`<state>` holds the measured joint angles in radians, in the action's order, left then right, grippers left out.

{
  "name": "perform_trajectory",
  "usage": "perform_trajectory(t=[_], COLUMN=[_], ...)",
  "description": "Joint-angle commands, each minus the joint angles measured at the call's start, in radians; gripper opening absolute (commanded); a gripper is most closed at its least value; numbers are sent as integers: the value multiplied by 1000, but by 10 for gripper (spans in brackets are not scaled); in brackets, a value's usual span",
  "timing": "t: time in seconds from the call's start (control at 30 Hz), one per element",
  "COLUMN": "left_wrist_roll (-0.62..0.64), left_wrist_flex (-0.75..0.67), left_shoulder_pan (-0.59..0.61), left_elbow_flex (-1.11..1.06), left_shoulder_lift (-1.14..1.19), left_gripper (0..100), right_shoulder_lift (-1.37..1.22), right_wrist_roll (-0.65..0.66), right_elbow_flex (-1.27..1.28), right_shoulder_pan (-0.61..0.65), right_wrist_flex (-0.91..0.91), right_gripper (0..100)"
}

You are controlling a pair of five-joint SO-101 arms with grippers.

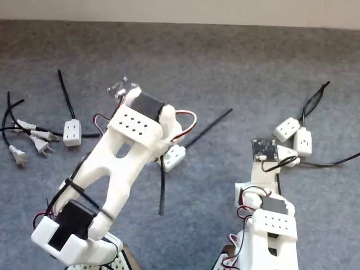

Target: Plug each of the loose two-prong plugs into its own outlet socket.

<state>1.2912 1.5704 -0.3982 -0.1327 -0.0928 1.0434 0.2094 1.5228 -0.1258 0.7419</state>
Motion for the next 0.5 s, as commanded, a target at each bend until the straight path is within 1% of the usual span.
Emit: perform_trajectory(t=[0.0, 0.07, 0.2, 0.47], left_wrist_roll=[78, 77, 77, 77], left_wrist_flex=[-155, -204, -269, -295], left_shoulder_pan=[27, 25, 25, 24], left_elbow_flex=[-94, -128, -165, -182], left_shoulder_lift=[-38, -38, -38, -38], left_gripper=[7, 7, 7, 7], right_shoulder_lift=[12, 12, 12, 12], right_wrist_roll=[9, 9, 9, 9], right_elbow_flex=[-4, -4, -2, -2], right_shoulder_pan=[18, 38, 39, 41], right_wrist_flex=[-22, -22, -22, -22], right_gripper=[8, 8, 8, 8])
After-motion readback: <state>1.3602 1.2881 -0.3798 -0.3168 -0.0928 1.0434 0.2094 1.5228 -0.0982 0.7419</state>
